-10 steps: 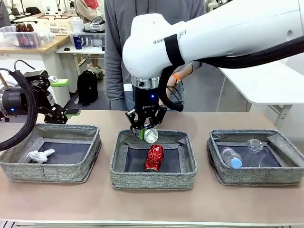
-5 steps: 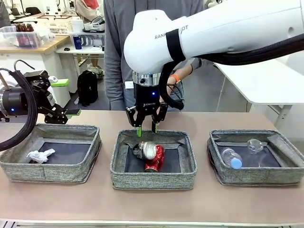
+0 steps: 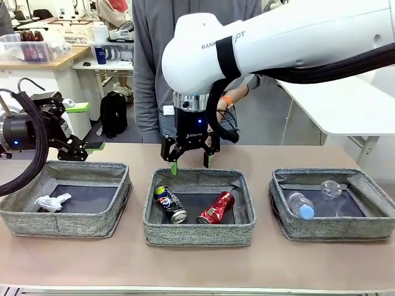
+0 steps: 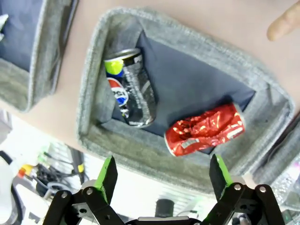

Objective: Sort the waste into the appropriate baskets.
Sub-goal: Place the picked waste into the Fabric basket indicated by the person.

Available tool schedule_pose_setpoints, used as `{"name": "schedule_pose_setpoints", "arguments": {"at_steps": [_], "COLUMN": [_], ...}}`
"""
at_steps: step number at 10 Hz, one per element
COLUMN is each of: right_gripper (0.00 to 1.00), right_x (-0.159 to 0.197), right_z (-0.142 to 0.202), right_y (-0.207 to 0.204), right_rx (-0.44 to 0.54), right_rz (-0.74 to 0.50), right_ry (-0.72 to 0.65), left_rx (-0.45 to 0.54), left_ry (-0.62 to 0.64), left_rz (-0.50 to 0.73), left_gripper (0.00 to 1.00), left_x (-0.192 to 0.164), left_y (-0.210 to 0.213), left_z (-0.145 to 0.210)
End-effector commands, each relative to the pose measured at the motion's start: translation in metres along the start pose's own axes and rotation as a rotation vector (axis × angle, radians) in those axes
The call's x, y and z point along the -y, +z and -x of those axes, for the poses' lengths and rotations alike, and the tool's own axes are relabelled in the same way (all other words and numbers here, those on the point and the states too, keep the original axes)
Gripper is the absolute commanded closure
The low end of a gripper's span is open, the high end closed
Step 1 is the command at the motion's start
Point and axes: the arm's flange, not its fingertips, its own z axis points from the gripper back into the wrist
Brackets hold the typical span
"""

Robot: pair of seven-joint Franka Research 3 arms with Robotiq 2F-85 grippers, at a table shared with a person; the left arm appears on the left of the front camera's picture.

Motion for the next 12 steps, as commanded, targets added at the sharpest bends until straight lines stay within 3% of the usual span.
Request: {"name": "schedule_pose_setpoints", "arguments": {"at_steps": [1, 3, 5, 7, 10, 12], "right_gripper": [0.0, 0.0, 0.0, 0.0, 0.0, 0.0], "right_x": [0.005, 0.019, 0.066, 0.117, 0.163, 0.177], "right_z": [0.003, 0.012, 0.058, 0.108, 0.172, 0.2], "right_y": [0.005, 0.019, 0.053, 0.063, 0.049, 0.029], "right_rx": [-0.012, 0.013, 0.04, 0.173, 0.385, 0.475], "right_rz": [-0.053, -0.187, -0.507, -0.745, -1.126, -1.257], "right_ry": [-0.01, -0.093, -0.223, -0.261, -0.297, -0.401], "left_rx": [0.014, 0.014, 0.014, 0.014, 0.014, 0.014], "left_ry": [0.007, 0.007, 0.007, 0.007, 0.007, 0.007], "left_rz": [0.013, 0.013, 0.013, 0.013, 0.013, 0.013], "left_gripper": [0.0, 0.0, 0.0, 0.0, 0.0, 0.0], "left_x": [0.004, 0.004, 0.004, 0.004, 0.004, 0.004], "left_y": [-0.005, -0.005, -0.005, -0.005, -0.005, -0.005], "left_z": [0.005, 0.005, 0.005, 0.005, 0.005, 0.005]}}
